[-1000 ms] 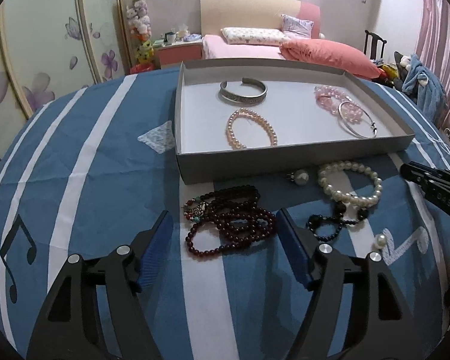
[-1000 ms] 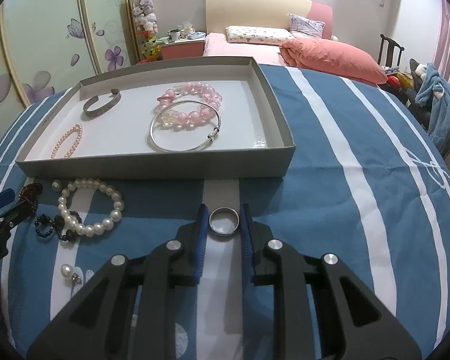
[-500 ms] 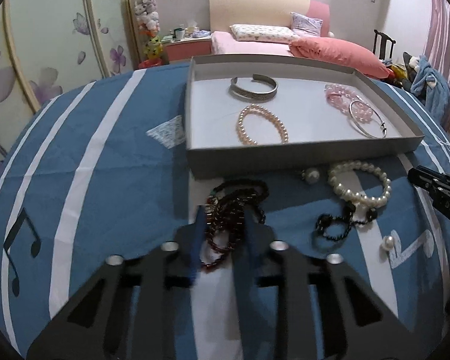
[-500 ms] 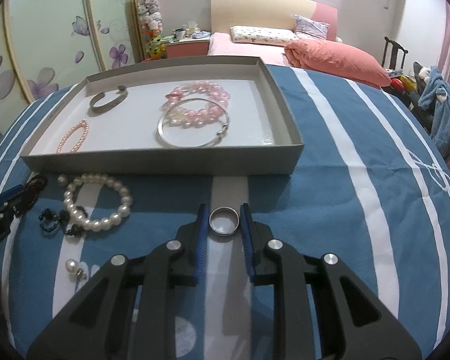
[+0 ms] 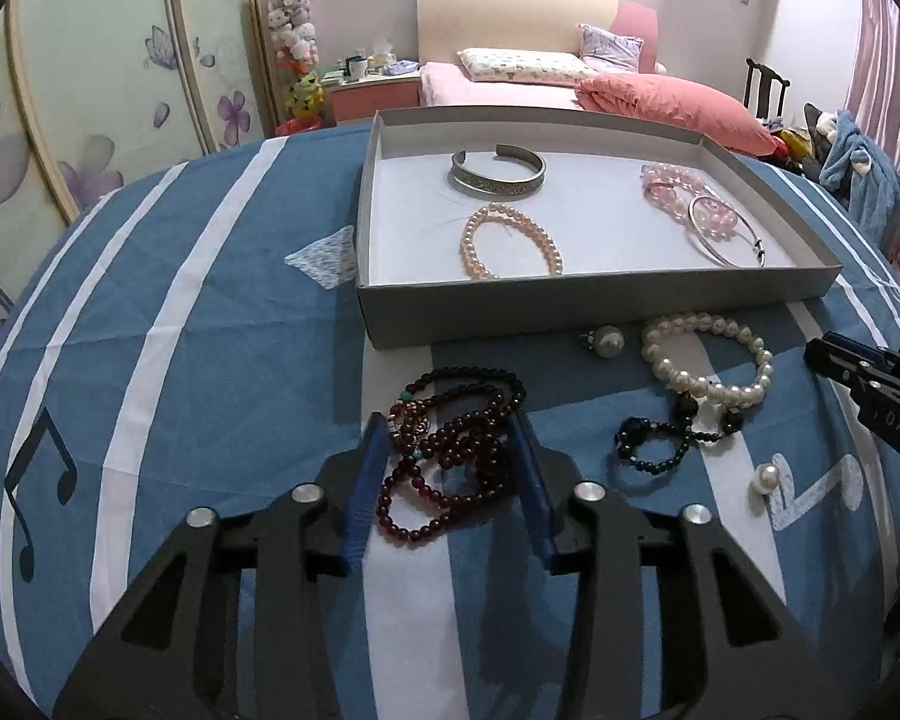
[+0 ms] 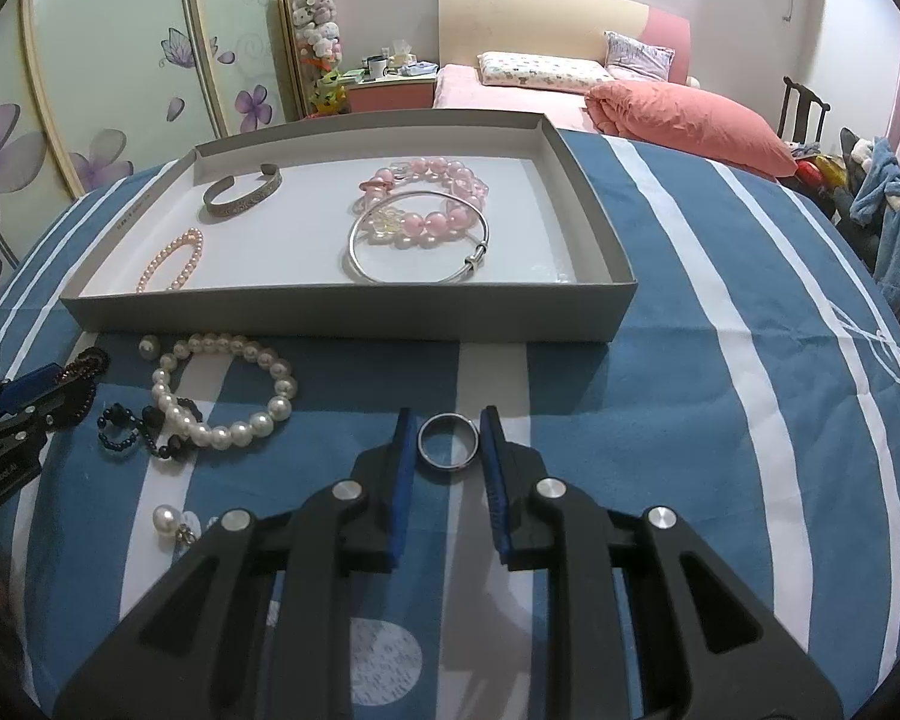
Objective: Organize jewelry
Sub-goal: 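Close the right gripper on the dark ring while the left grasps the dark red bead bracelets, then carry the ring and red bead bracelets into the grey tray and open both grippers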
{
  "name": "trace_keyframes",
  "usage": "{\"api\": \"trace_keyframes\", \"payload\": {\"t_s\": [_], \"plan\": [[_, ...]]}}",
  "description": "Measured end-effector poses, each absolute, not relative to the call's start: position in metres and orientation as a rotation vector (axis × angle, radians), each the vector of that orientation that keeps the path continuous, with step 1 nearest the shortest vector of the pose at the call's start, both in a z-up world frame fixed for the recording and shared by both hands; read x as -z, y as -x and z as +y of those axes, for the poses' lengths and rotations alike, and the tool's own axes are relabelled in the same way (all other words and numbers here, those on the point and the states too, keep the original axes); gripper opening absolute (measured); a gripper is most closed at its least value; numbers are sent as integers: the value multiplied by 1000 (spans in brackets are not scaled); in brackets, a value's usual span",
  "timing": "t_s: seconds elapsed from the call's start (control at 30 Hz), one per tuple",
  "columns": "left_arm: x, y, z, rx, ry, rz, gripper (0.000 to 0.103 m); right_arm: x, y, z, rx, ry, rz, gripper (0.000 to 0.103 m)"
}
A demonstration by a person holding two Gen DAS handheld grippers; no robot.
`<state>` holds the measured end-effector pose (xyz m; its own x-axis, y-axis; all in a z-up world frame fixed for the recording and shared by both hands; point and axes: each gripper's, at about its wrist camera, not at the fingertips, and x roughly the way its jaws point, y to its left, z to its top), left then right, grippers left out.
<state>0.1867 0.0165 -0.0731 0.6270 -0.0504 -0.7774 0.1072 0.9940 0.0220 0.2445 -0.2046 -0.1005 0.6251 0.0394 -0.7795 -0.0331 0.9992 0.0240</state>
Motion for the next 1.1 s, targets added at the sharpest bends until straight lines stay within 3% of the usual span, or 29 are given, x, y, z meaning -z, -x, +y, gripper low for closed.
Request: {"api": "trace_keyframes", "payload": {"t_s": [0.07,0.17,0.73,1.1], "plan": [[73,-187,15,81,-69,887,20,100,-245,-205,-41,-7,895,22],[72,-187,16,76,-69,887,17,100,-245,-204,-41,-7,895,22],[73,-189,16,60,-91,888,17,100,-244,-205,-41,-7,894,22],[65,-177,26,78,-16,857,9,92,-228,-213,-59,-89,845,22]]}}
